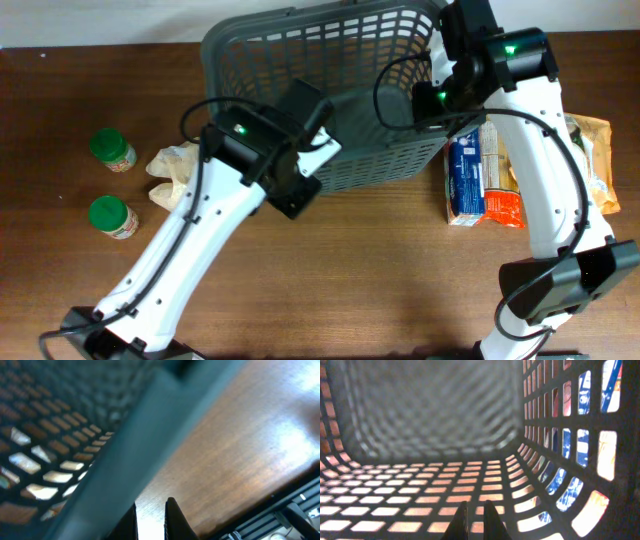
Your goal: Pack container
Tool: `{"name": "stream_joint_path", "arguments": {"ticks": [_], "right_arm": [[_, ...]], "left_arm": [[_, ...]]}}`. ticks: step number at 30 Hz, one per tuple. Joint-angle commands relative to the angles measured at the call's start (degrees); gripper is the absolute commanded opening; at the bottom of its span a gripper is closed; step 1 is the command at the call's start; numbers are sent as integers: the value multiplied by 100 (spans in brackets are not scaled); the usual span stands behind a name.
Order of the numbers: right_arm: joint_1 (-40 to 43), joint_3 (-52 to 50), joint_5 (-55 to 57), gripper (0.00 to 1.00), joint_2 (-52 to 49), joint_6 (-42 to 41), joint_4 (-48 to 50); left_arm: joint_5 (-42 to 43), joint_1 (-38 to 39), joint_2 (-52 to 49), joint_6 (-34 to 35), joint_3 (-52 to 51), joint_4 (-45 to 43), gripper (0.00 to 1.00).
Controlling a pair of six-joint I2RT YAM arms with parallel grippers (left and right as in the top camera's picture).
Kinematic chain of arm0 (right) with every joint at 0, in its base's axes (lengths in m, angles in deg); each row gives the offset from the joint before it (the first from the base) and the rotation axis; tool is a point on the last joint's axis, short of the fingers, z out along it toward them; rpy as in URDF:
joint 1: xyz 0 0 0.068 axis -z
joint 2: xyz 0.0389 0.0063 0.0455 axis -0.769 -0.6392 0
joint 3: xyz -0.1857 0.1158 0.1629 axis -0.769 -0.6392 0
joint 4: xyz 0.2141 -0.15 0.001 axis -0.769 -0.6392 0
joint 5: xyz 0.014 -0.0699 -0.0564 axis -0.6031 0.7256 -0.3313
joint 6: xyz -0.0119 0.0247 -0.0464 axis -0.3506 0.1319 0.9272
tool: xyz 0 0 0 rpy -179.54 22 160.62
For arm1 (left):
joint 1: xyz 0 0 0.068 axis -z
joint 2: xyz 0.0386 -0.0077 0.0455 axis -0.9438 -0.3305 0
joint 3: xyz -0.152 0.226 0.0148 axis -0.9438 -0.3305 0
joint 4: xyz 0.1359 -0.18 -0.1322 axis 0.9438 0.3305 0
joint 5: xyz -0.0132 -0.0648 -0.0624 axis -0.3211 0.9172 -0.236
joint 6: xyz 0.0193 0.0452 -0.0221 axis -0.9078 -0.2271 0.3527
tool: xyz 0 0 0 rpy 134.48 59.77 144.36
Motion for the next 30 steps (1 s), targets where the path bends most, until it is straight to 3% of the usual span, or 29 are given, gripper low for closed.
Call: {"name": "stream_joint_path", "arguments": {"ticks": [1,11,17,23,30], "right_arm": [[-31,-50,109,4,-33,-46,-72],[-31,-20,109,4,107,-46,-7],[70,669,197,4,570,-50,20],[852,1311,219,4,769,-201,17],[1930,1283,214,4,723,-352,-4]], "left_arm": [[-111,-356,-9,15,28,-81,2],[-85,-798,9,103,33,-190,2],[-111,-804,439,682,426,168,2],[-507,-1132,1128,1294,1110,79,2],[-754,-2238,1716,1683,1296,-122,2]]}}
